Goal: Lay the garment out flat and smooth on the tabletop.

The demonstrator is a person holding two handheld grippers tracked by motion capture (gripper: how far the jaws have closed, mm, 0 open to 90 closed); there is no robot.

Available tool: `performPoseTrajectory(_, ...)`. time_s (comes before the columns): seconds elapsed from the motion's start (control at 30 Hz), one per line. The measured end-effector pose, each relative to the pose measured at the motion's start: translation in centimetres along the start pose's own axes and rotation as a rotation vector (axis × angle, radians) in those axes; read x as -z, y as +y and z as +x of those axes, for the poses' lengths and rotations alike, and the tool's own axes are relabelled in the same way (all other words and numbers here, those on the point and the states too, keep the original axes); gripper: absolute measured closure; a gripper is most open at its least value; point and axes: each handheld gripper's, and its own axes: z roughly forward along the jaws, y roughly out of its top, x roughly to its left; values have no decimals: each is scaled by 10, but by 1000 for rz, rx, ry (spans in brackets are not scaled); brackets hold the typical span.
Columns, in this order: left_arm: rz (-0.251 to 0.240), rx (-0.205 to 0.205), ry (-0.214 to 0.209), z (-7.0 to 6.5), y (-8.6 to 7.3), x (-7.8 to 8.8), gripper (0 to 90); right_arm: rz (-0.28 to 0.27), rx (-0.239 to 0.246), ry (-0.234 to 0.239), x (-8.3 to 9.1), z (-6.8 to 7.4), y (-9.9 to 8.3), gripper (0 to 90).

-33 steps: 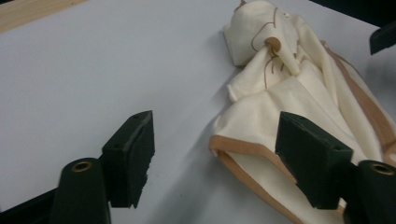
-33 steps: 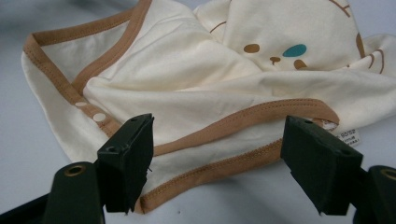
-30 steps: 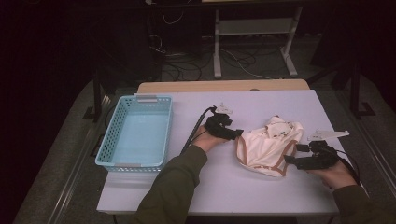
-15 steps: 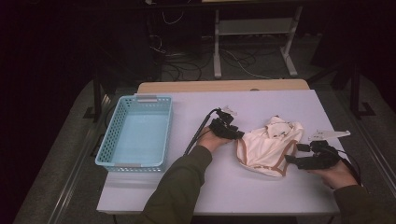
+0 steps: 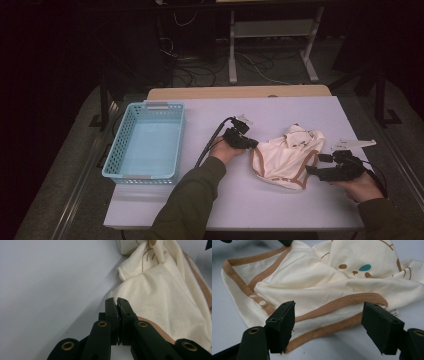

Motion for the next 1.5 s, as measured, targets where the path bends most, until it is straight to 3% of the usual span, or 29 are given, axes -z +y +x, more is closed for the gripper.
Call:
performPoseTrajectory(0.43,-42,-2,50,-3,-19,37,873,3,-4,-1,-1,1,0,259)
performPoseTrajectory(0.67,-57,18,91,-4,-32,55,873,8,-2,0,-2,1,0,258)
performPoseTrajectory(0.8,-45,19,112,-4,-39,64,873,9,-5,2,-2,1,0,259)
performPoseTrajectory(1.27,9,78,201,-5,-62,83,871,16,-3,0,-4,2,0,258)
performPoseTrajectory(1.37,4,83,200,-4,-64,83,825,19,1,0,-5,2,0,258)
performPoseTrajectory(1.4,2,63,207,-5,-63,84,825,21,2,1,-5,2,0,257)
performPoseTrajectory(1.43,-2,55,204,-6,-63,84,738,22,4,4,-5,3,0,257)
performPoseTrajectory(1.5,-14,38,199,-10,-61,87,690,19,3,10,-5,3,0,256)
